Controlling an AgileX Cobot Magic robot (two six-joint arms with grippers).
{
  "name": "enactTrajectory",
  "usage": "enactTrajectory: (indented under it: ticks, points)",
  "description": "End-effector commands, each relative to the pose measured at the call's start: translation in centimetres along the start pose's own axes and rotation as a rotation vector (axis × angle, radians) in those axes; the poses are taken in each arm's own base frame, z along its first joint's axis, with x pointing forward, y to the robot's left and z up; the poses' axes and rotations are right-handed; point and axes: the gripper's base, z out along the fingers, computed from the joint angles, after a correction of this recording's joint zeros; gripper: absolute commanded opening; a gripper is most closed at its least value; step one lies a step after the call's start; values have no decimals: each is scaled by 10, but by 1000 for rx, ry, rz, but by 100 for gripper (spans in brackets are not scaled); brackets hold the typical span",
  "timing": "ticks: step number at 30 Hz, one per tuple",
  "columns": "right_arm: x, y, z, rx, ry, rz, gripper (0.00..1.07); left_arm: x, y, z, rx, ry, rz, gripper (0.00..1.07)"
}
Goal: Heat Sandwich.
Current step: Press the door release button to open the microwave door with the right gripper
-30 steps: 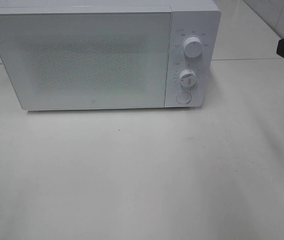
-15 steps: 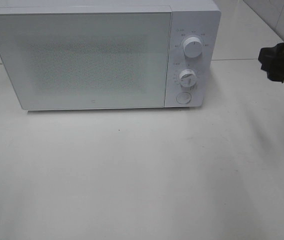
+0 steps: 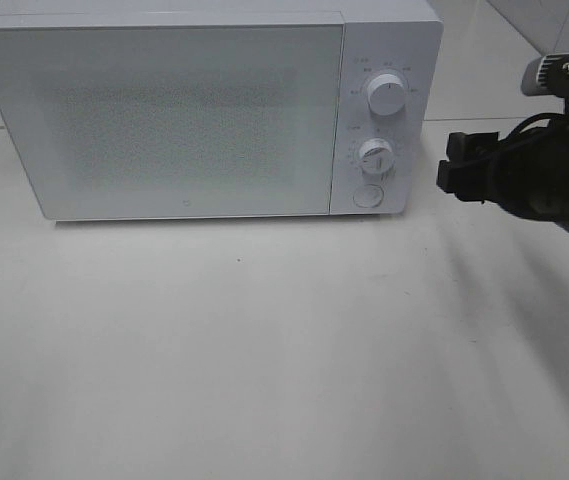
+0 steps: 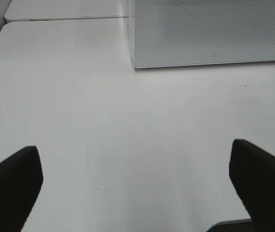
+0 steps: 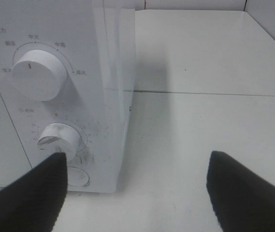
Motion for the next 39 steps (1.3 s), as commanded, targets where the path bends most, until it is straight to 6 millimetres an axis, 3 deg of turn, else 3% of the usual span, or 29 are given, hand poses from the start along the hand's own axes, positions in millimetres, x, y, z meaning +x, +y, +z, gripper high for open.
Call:
enactTrajectory:
  ticks: [1, 11, 22, 39]
  points:
    - [6, 11, 2, 8, -19, -11, 76, 2, -1, -2, 1, -19, 2, 104]
    - [32, 46, 4, -7, -10, -42, 76, 2, -1, -2, 1, -19, 2, 104]
    - [45, 76, 4, -22, 14, -83, 76, 2, -1, -2, 1, -19, 2, 104]
    - [50, 79, 3, -23, 36, -20, 76, 2, -1, -2, 1, -17, 1, 104]
